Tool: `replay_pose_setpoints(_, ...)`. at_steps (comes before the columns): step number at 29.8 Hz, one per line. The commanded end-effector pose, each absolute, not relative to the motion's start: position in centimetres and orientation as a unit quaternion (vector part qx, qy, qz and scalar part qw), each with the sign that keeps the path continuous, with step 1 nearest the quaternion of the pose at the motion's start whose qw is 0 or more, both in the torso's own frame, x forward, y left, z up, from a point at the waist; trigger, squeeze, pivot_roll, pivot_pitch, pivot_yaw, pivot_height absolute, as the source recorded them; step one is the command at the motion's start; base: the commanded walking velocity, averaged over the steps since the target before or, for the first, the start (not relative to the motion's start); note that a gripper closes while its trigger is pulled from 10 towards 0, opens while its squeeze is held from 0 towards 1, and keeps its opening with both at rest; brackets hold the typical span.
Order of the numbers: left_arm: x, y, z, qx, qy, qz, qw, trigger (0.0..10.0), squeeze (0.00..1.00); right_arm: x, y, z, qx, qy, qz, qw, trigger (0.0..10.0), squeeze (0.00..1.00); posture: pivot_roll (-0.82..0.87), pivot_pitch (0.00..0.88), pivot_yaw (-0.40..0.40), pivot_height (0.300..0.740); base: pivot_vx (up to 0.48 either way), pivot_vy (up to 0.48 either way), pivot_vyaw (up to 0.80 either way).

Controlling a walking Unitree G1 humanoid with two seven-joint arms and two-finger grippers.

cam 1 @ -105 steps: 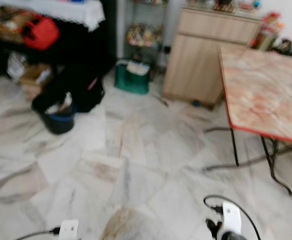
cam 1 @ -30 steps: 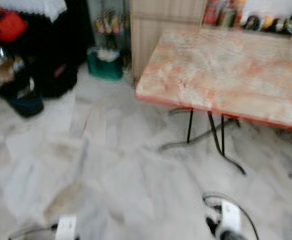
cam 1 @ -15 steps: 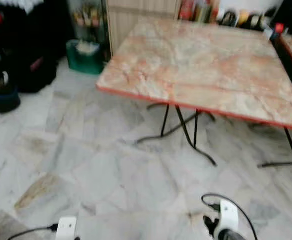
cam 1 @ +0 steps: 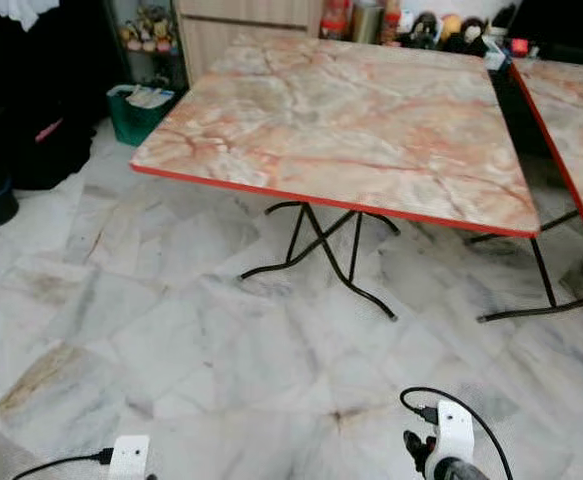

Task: Setting the table

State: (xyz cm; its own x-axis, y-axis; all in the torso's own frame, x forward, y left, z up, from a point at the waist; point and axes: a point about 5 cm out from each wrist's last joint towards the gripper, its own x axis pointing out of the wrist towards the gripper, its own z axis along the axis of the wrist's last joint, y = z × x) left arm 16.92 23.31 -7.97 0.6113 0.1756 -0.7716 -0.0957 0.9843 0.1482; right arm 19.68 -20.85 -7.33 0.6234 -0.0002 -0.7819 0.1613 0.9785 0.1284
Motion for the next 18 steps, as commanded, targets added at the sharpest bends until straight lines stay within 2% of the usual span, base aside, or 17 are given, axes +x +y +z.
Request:
replay_pose_setpoints(1,16.34,22.74,-8.40,0.040,0.448,0.071,0.890,10.0,0.00,19.19,-21.40,-7.48,0.092,0.436,-0.054,0.893,10.0,0.00,0.00,0.110,-0.025,0.740,0.000,-0.341,0.00)
replay_pose_setpoints(12,16.39,22.62,-8.40,0.033,0.446,0.072,0.891,10.0,0.00,19.23,-21.49,-7.45,0.091,0.437,-0.054,0.893,10.0,0.00,0.01,0.114,-0.028,0.740,0.000,-0.332,0.00)
replay_pose_setpoints(18,16.53,22.47,-8.29,0.019,0.431,0.076,0.899,10.0,0.00,19.23,-21.61,-7.42,0.088,0.436,-0.056,0.894,10.0,0.00,0.01,0.117,-0.034,0.740,0.000,0.000,0.00)
